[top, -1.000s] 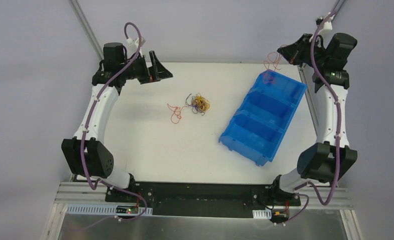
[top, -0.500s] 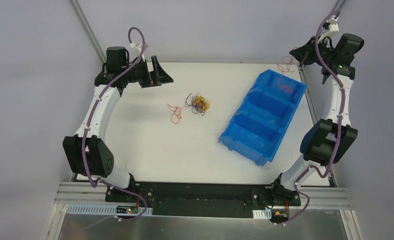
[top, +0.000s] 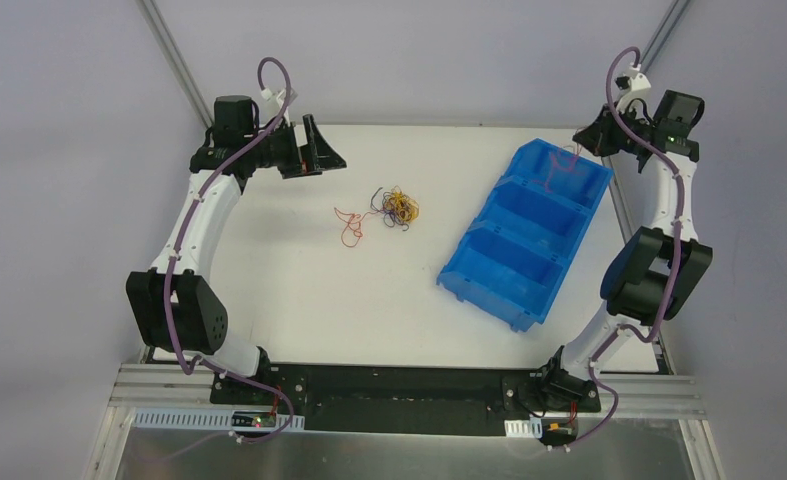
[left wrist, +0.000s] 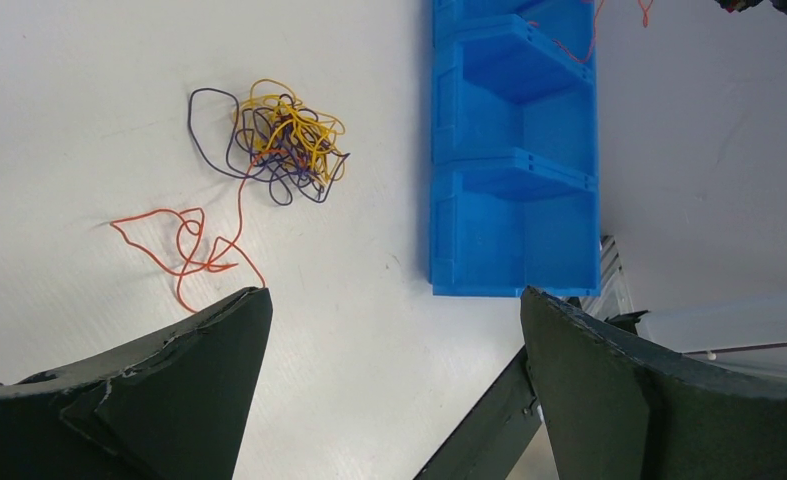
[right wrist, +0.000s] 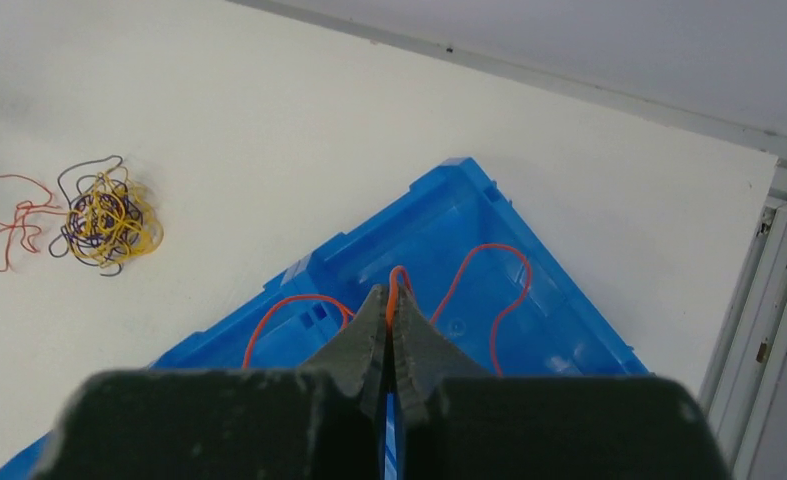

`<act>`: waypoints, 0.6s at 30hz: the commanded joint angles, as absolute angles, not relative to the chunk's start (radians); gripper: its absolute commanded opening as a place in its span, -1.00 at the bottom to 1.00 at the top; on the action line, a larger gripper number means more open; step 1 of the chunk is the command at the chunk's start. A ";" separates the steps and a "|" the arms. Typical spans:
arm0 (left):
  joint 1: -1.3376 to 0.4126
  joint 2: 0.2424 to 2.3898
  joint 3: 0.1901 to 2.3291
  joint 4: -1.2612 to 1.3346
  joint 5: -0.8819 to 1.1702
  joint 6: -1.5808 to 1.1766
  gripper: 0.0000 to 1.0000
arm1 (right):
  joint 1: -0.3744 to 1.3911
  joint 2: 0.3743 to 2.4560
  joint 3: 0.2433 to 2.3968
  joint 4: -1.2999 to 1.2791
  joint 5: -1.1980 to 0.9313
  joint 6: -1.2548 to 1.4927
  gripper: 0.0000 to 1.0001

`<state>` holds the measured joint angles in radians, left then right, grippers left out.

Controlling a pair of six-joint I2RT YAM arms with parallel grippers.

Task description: Untangle the cables

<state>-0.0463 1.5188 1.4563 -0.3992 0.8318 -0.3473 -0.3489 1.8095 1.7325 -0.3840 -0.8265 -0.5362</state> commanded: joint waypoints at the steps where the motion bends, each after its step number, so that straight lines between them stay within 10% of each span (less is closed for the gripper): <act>1: -0.052 1.516 1.459 -0.388 0.850 -0.313 0.98 | -0.364 1.805 1.709 -0.437 -0.807 -0.651 -0.96; 8: -0.052 1.519 1.458 -0.452 0.808 -0.257 0.98 | -0.366 1.779 1.757 -0.519 -0.815 -0.580 0.13; 18: -0.076 1.651 1.463 -0.512 0.787 -0.130 0.91 | -0.194 1.698 1.756 -0.666 -0.819 -0.319 0.52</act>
